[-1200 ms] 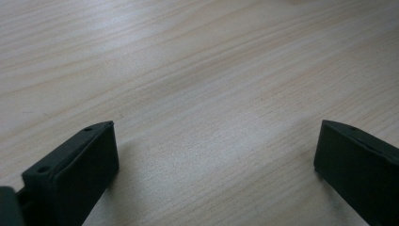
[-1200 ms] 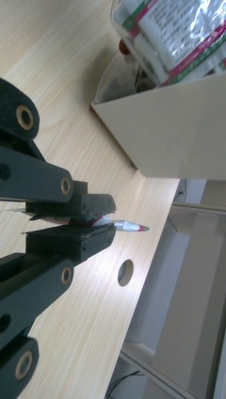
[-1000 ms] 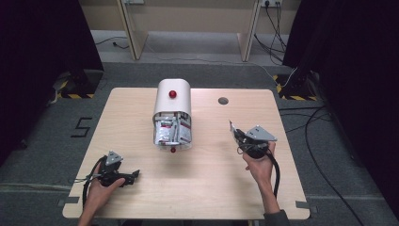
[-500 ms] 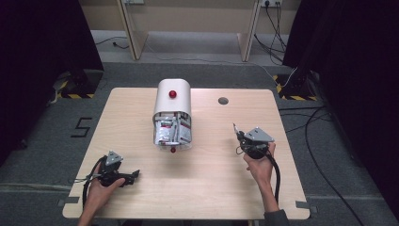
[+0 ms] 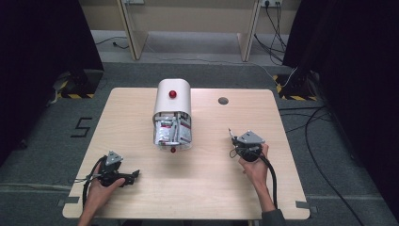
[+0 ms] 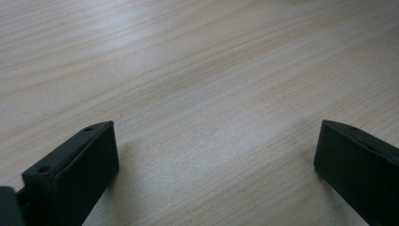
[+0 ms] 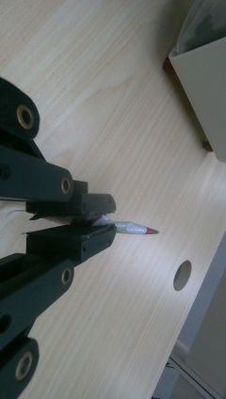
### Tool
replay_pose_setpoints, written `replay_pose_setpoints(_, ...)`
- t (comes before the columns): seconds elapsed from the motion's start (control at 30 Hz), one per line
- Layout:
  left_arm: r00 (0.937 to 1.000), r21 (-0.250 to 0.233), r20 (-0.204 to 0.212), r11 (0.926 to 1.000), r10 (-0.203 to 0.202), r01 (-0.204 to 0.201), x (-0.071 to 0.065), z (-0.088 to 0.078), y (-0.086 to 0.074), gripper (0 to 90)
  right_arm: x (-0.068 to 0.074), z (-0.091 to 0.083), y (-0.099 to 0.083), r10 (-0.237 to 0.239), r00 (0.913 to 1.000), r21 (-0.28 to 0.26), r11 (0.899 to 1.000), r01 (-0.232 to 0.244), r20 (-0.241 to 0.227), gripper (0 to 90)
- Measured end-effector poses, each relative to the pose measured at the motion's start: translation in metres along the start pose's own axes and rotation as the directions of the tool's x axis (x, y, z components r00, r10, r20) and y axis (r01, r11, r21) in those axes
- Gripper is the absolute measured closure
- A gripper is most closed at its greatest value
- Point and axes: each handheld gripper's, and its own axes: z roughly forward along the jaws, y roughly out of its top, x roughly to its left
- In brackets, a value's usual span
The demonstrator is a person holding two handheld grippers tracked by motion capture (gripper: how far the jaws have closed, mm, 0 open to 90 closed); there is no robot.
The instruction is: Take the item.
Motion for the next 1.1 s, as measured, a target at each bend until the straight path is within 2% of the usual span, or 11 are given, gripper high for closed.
replay_pose_setpoints(0.2,1.0000,0.000,0.000,1.0000,0.000,0.000,0.000,0.000,0.000,0.0,0.007,0.005,-0.001,-0.033,0.9994,0.014,0.999,0.033,-0.007,83.8)
replay_pose_setpoints(0.57,1.0000,0.000,0.000,1.0000,0.000,0.000,0.000,0.000,0.000,0.0,0.010,0.006,-0.002,0.021,0.9979,0.001,1.000,-0.021,-0.062,81.4)
replay_pose_setpoints(1.1,1.0000,0.000,0.000,1.0000,0.000,0.000,0.000,0.000,0.000,0.0,0.013,0.011,-0.003,0.046,0.9927,0.009,0.999,-0.045,-0.111,74.6)
